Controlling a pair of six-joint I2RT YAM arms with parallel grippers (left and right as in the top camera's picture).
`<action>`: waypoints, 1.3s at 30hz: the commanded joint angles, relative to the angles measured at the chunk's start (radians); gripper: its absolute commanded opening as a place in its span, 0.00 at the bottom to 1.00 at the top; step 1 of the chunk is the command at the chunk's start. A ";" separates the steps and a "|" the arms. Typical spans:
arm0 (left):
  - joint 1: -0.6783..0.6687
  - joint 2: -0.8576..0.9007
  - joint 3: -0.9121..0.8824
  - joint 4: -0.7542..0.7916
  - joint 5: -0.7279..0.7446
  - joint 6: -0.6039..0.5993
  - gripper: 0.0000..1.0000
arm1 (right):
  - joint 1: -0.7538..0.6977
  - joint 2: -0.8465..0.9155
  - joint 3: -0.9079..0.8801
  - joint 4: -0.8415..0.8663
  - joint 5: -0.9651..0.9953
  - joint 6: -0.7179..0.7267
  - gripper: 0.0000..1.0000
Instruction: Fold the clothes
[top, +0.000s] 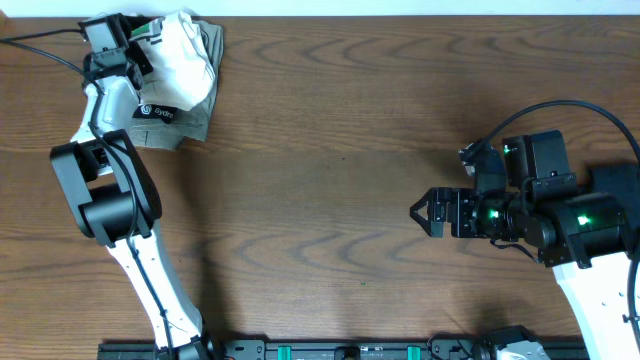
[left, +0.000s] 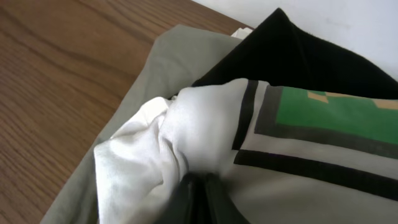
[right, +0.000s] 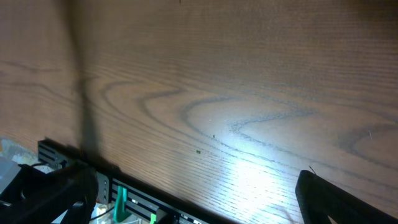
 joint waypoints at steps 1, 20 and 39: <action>0.016 -0.003 -0.005 -0.019 -0.013 0.002 0.11 | -0.007 -0.003 0.008 0.000 0.003 -0.016 0.99; -0.041 -0.717 -0.005 -0.406 0.375 -0.002 0.98 | -0.007 -0.011 0.116 -0.018 0.004 -0.051 0.99; -0.278 -1.328 -0.026 -1.007 0.763 0.138 0.98 | -0.007 -0.272 0.148 -0.039 0.200 -0.045 0.99</action>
